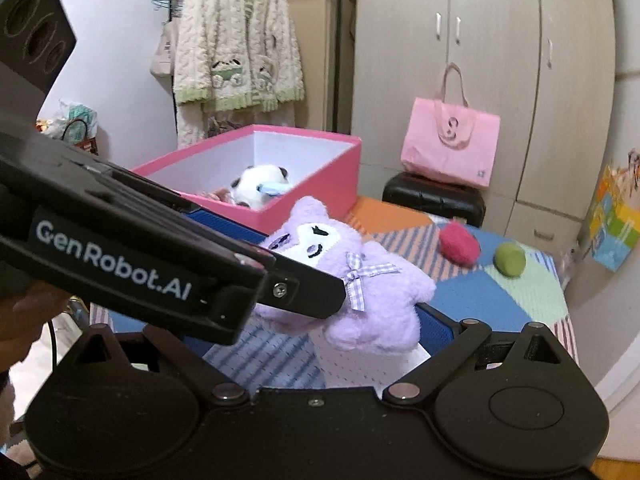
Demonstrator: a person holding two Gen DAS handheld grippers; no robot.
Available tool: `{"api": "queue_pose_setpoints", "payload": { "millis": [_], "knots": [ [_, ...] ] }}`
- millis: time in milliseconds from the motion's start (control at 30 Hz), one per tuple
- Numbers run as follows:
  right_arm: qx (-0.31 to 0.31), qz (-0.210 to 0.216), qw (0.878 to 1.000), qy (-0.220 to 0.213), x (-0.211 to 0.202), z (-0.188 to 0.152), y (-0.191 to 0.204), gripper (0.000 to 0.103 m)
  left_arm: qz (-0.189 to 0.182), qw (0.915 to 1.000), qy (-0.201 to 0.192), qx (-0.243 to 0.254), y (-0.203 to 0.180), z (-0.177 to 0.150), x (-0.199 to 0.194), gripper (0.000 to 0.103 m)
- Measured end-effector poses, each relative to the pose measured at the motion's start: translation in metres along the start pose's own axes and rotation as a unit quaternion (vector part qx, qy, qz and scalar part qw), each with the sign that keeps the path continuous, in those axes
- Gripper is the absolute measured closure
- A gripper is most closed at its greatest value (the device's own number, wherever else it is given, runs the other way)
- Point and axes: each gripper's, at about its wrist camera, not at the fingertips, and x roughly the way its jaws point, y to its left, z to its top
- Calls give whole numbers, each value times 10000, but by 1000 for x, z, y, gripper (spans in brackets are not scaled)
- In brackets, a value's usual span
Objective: Organize soft objects
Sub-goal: 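Lift and carry the purple plush with the left tool over the pink box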
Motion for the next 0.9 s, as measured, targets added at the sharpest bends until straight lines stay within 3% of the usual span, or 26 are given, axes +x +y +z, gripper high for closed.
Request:
{"api": "queue_pose_setpoints", "payload": {
  "millis": [367, 667, 867, 900],
  "knots": [
    [-677, 41, 9966, -476, -2, 42, 36, 3, 52, 9989, -457, -63, 35, 16, -47, 45],
    [-1006, 553, 9899, -828, 24, 80, 44, 3, 285, 9965, -705, -342, 79, 38, -57, 45],
    [-1132, 869, 9861, -852, 52, 109, 29, 17, 362, 9944, -794, -596, 114, 58, -54, 45],
    [-1168, 865, 9862, -789, 58, 113, 26, 24, 403, 9939, -811, -623, 120, 62, -51, 45]
  ]
}}
